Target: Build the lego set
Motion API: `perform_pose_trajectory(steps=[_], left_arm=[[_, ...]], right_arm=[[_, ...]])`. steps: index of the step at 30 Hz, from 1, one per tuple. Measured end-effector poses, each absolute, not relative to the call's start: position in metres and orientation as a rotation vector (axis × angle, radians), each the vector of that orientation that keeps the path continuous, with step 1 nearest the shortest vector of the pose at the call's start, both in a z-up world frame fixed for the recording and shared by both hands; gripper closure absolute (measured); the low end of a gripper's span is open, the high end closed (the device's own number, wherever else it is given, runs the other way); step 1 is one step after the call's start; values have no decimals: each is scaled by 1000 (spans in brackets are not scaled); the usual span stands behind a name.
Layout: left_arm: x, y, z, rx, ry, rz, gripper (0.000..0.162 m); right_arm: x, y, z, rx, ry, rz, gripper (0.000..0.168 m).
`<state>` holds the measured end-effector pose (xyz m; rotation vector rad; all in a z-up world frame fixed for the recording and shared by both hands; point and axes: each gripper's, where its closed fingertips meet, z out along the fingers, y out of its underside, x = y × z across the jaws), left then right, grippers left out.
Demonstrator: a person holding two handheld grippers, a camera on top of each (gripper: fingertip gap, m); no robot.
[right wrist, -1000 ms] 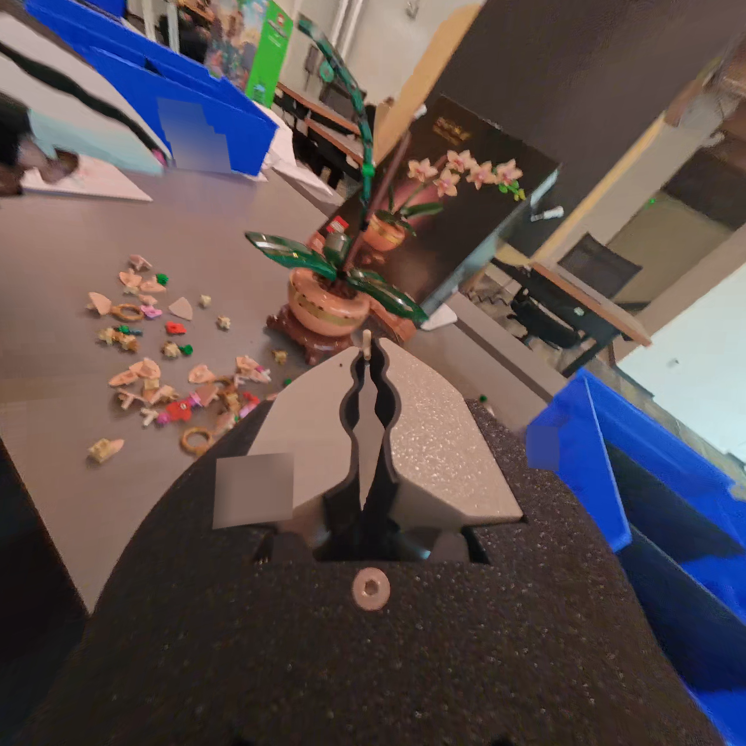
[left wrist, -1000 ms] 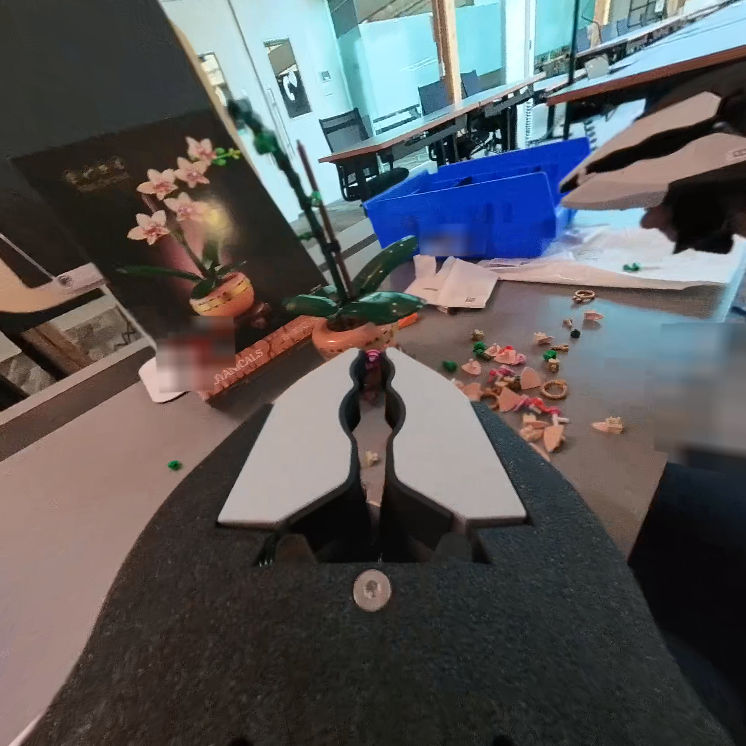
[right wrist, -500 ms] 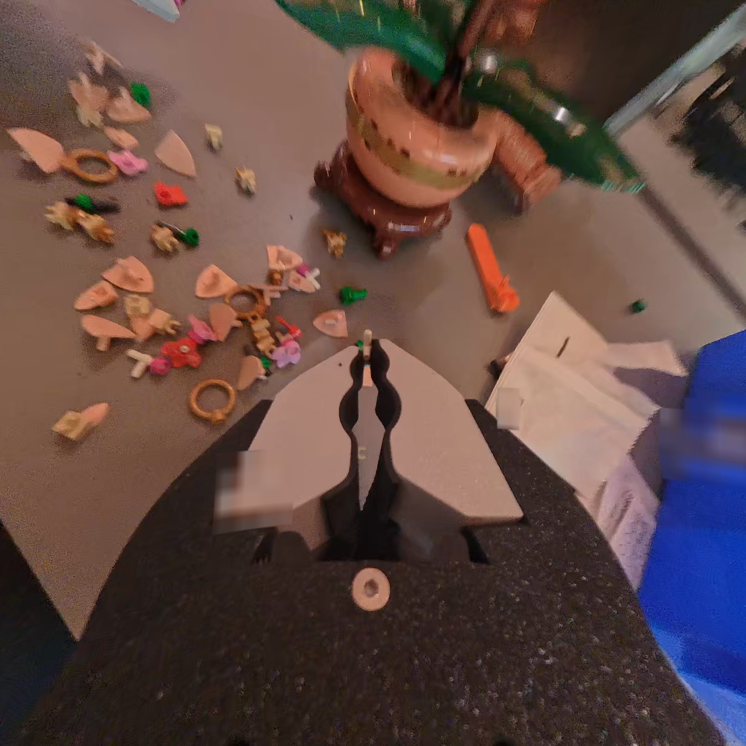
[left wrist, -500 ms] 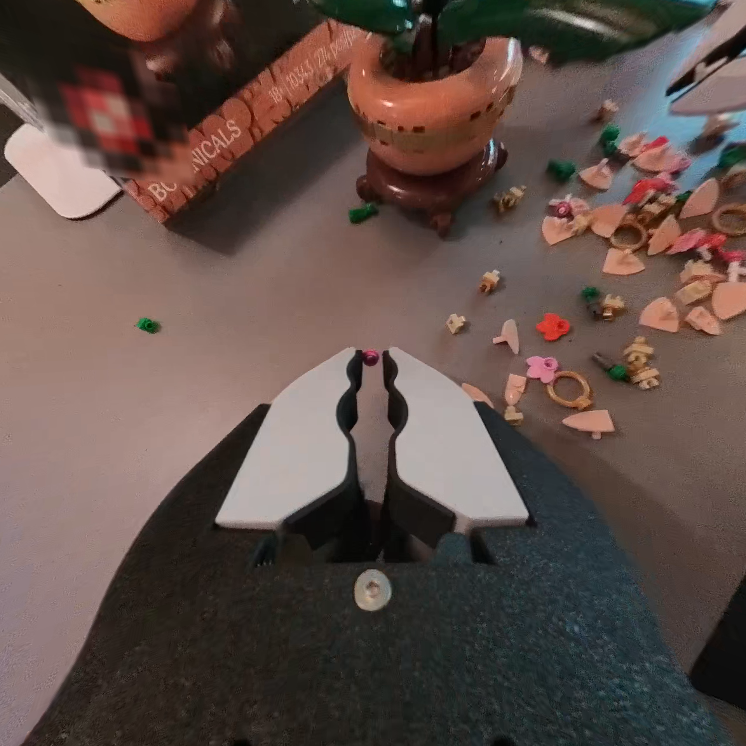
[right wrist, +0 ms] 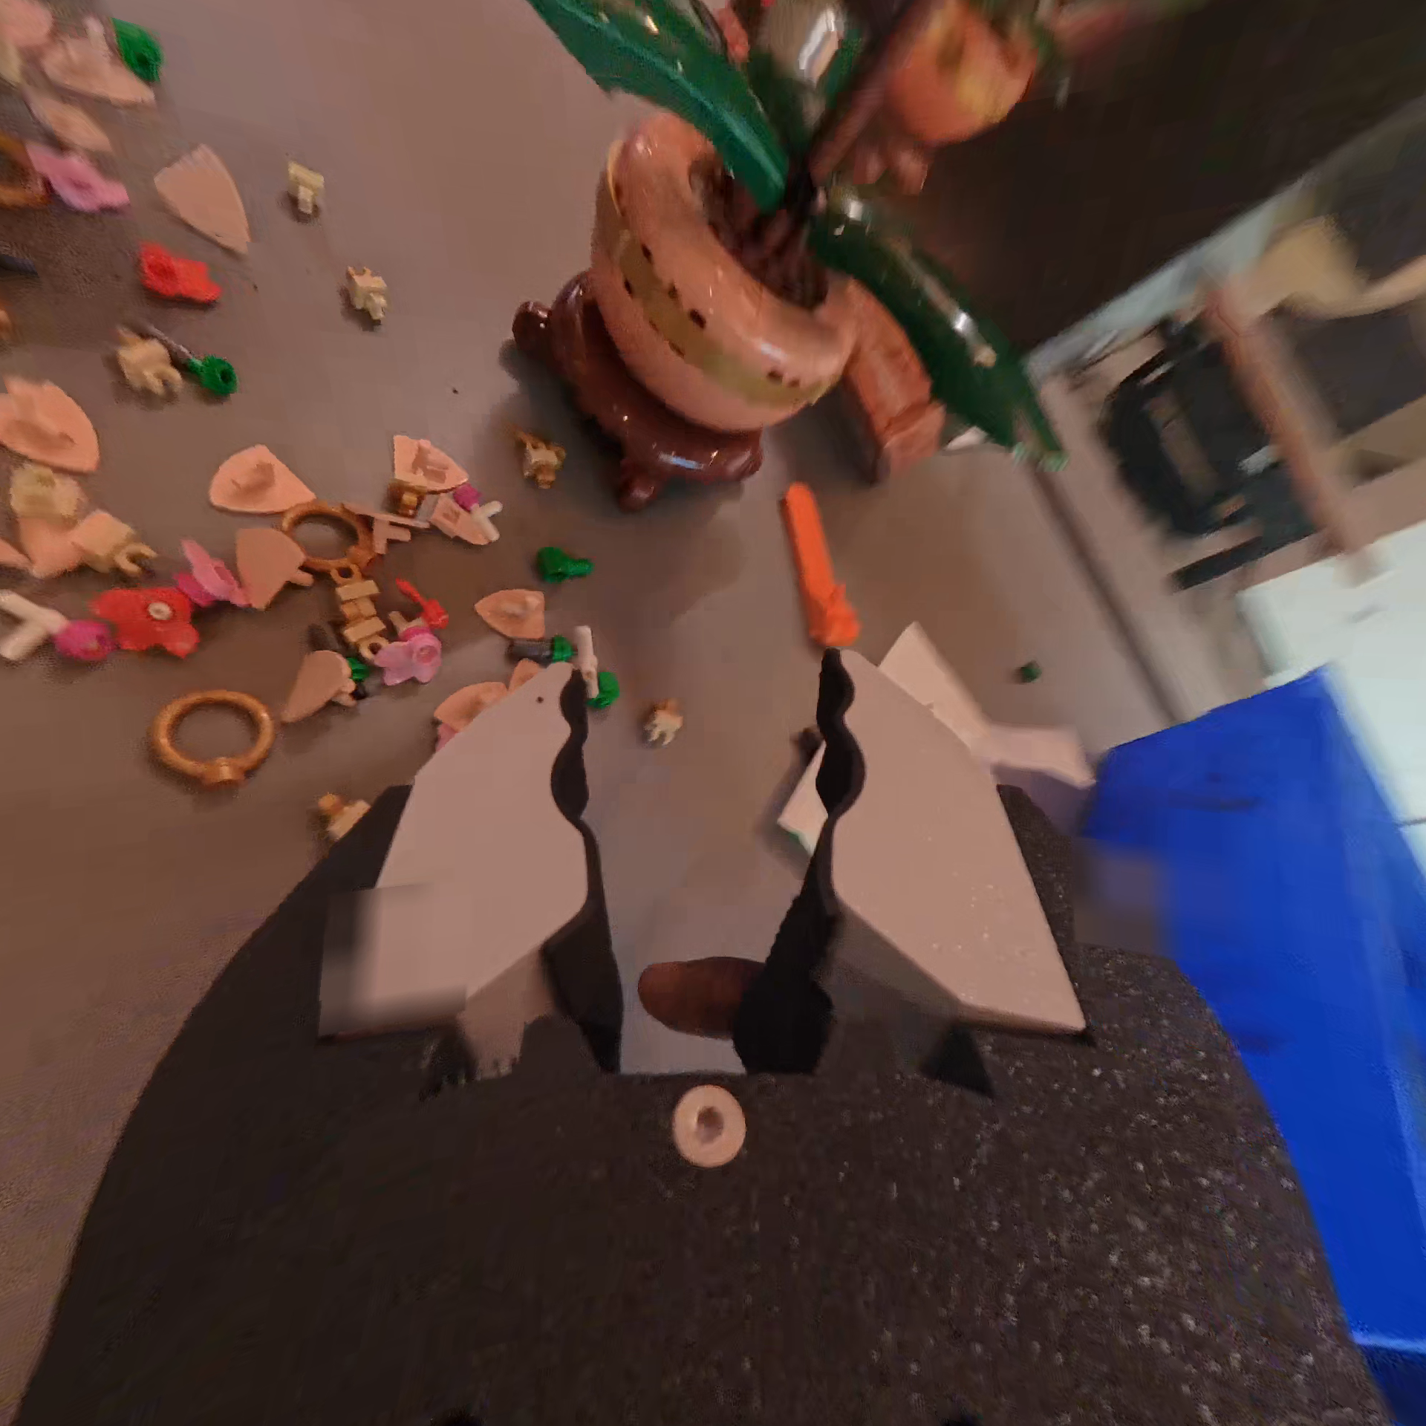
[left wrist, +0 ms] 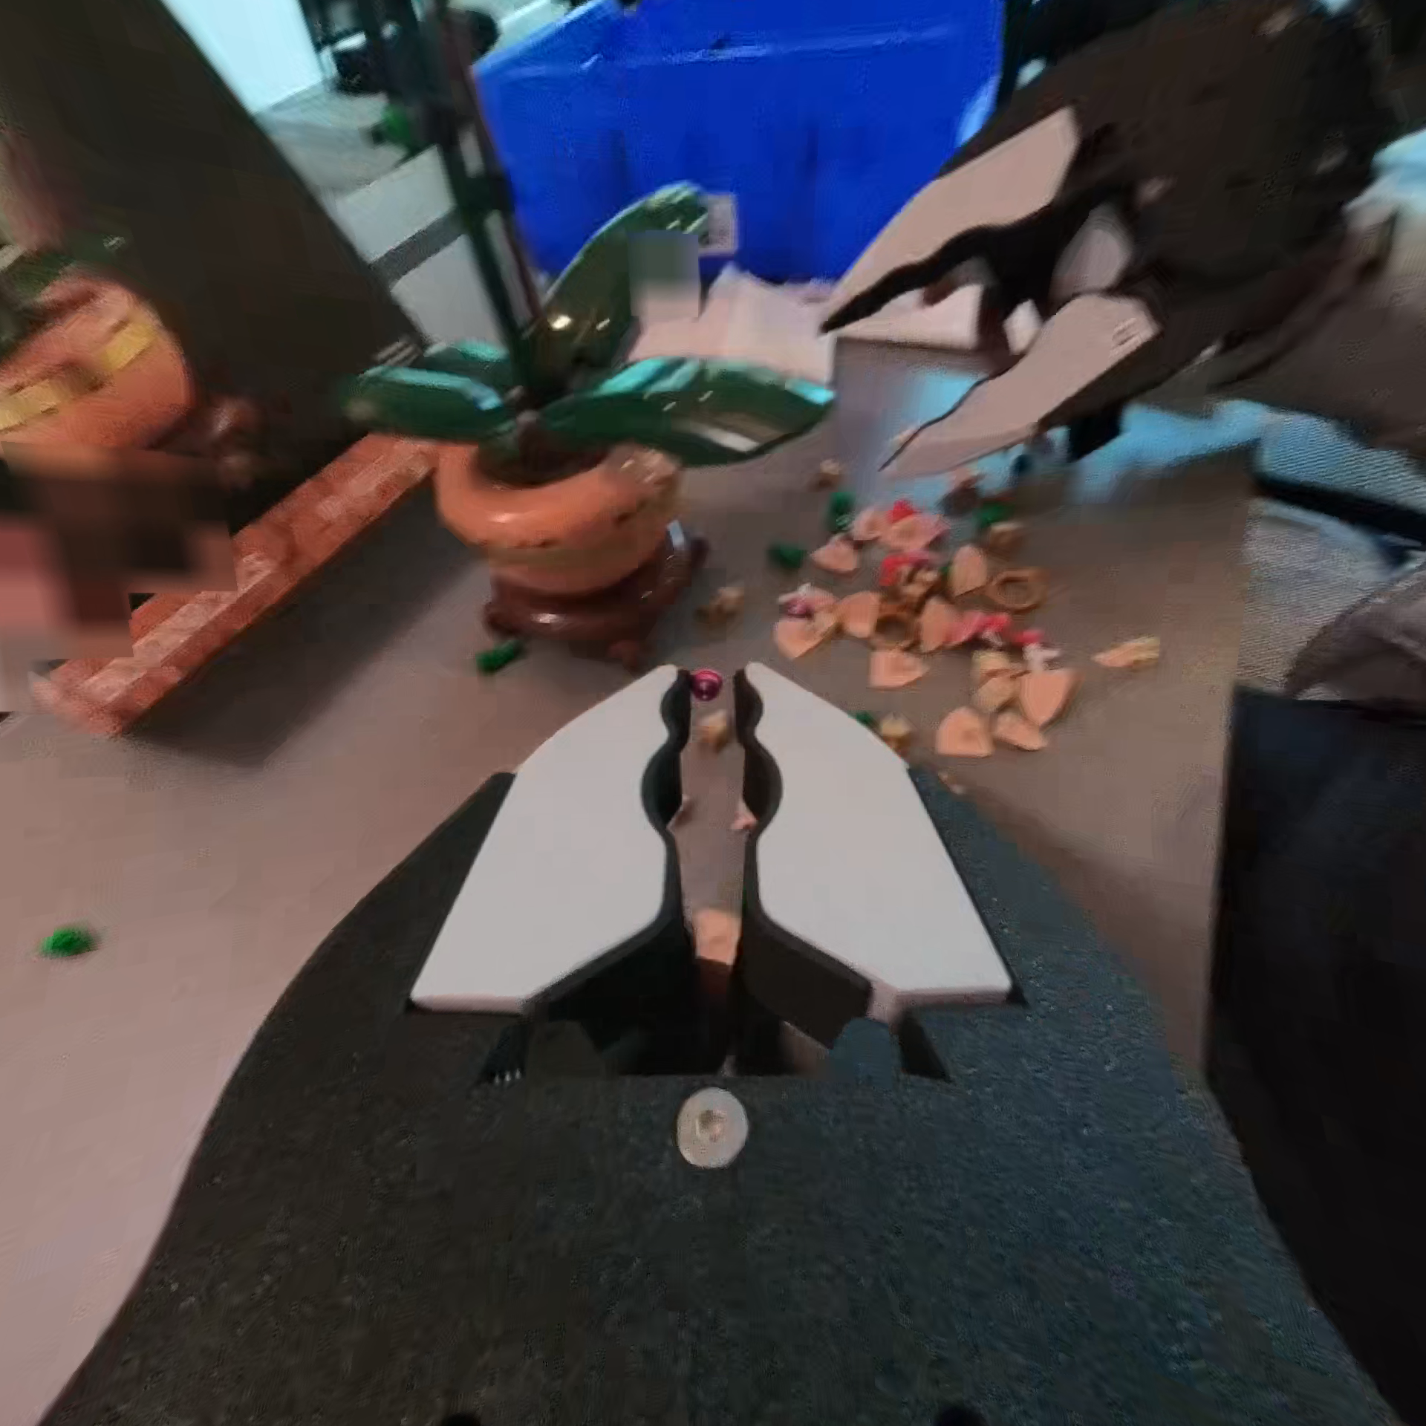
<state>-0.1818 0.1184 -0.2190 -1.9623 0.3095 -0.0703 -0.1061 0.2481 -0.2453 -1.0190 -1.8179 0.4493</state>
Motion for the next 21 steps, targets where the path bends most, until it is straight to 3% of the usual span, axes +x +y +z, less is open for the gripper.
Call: perform_pose_trajectory(steps=[6,9,14,17,21], left_arm=[[-125,175,-232,-1933,216,-101,150],[-112,190,-242,-1990,240,-83,142],[-125,193,-254,-2086,250,121,145],[-136,182,-258,-2115,274,204,146],[-128,163,-249,-2066,283,-39,142]], right_arm=[[-116,230,-239,-714,-1802,199,105],[-118,217,-233,-654,-1779,186,106],[-117,205,-223,-609,-1743,225,106],[-112,211,-221,-636,-1750,263,114],[-104,212,-249,-828,-1982,454,143]])
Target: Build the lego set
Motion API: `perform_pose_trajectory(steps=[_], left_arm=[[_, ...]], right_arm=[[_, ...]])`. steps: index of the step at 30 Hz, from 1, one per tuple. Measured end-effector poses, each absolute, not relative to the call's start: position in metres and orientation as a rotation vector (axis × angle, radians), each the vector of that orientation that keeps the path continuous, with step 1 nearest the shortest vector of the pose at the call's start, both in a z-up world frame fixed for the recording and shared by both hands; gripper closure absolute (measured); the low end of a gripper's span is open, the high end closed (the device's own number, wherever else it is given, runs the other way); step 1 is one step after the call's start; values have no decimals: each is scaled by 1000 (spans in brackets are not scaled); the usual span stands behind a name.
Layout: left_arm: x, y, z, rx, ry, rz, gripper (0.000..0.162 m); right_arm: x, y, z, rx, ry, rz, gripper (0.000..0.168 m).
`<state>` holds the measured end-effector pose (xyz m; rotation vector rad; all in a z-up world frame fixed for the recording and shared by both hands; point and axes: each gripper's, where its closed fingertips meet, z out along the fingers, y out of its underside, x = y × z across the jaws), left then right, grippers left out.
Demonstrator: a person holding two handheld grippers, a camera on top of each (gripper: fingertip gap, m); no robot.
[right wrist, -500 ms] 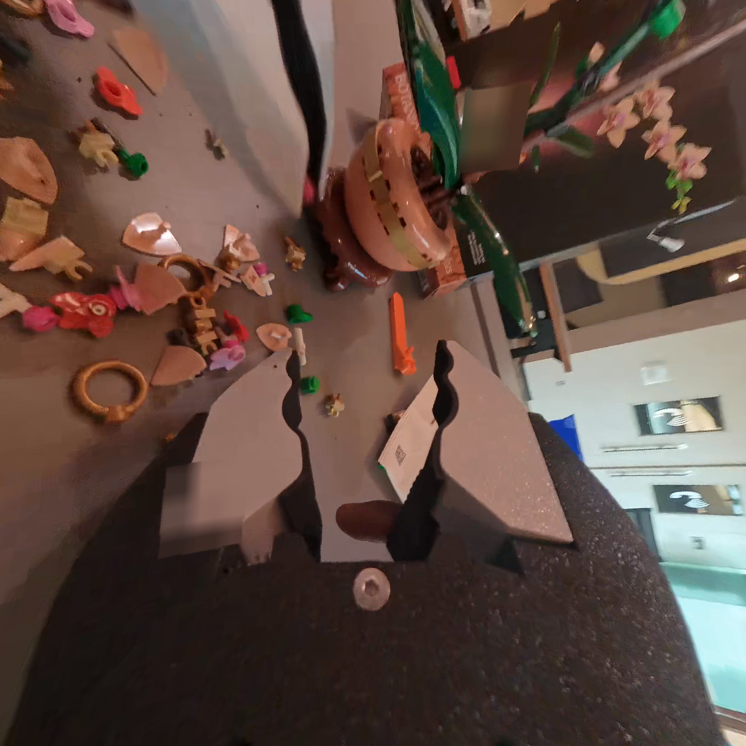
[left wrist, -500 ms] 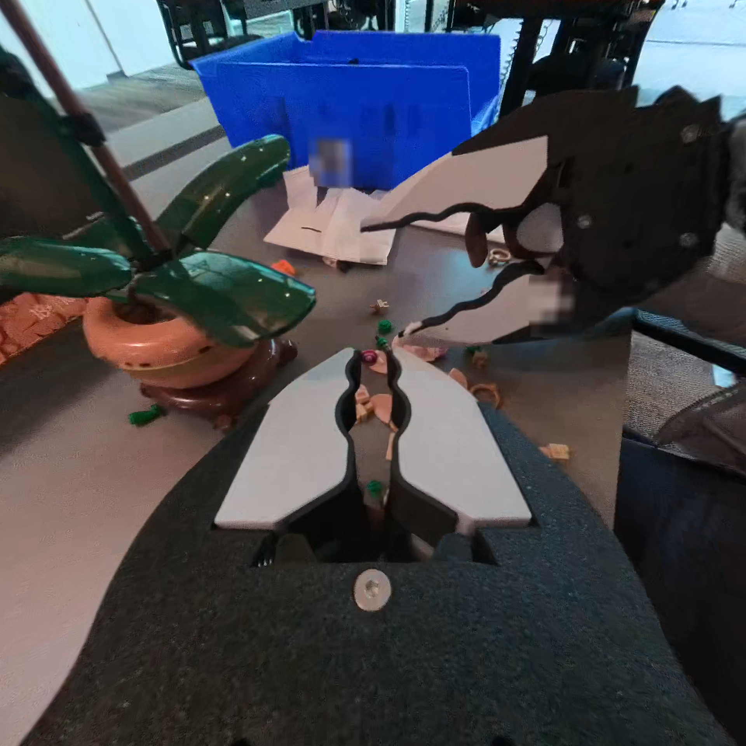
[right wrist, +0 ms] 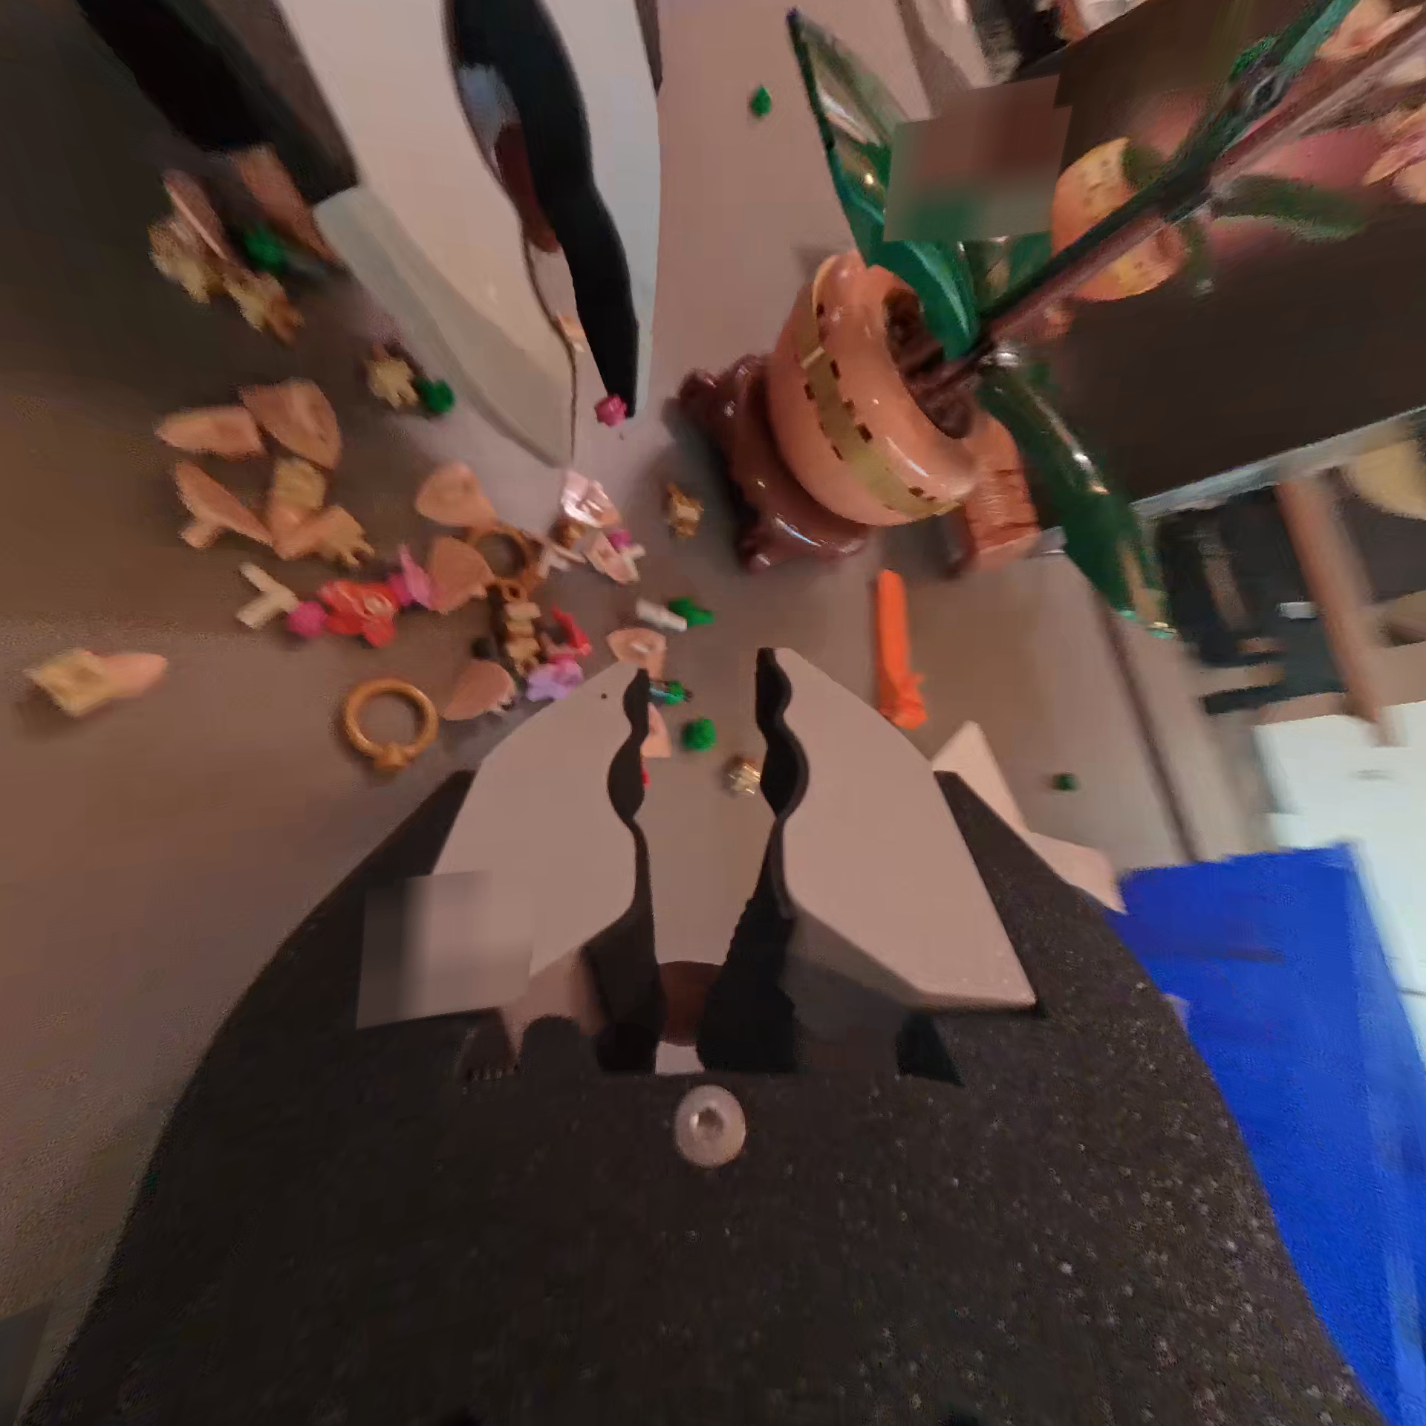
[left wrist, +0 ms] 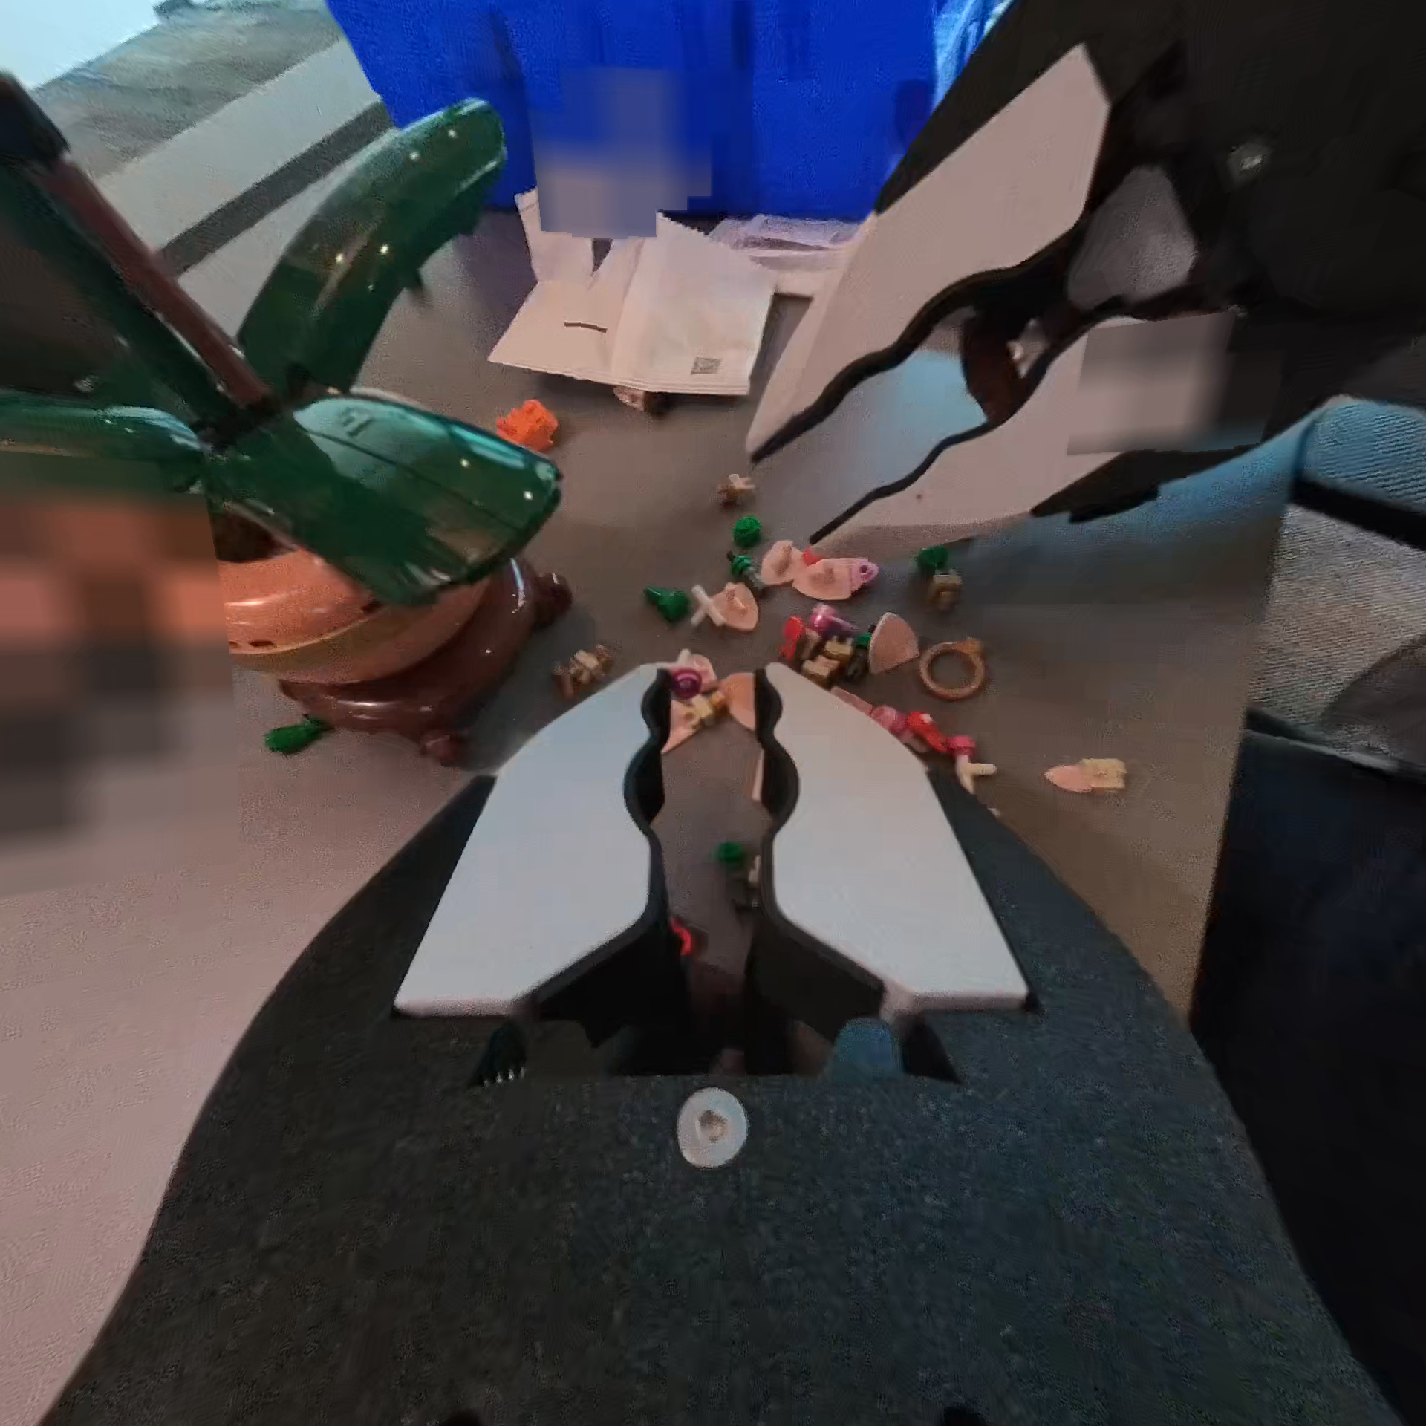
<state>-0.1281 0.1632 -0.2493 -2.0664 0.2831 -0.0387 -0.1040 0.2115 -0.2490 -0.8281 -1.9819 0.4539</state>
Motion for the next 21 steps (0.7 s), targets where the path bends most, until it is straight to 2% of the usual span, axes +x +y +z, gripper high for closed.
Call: perform_pose_trajectory(steps=[2,5,11,12,14,21], left_arm=[[-120,160,-241,-2006,256,-222,130],[-116,156,-229,-1927,248,-330,129],[-116,150,-238,-1959,308,-243,128],[-117,149,-237,-1956,312,-240,126],[-117,145,-231,-1928,309,-262,136],[-150,135,-229,-1969,275,-98,134]], right_arm=[[-109,189,-239,-854,-1994,674,152],[-121,168,-220,-874,-1934,849,157],[-138,154,-231,-998,-1889,996,156],[-139,153,-236,-1031,-1900,1000,157],[-138,162,-253,-1073,-1956,888,157],[-131,192,-263,-1040,-2149,682,162]])
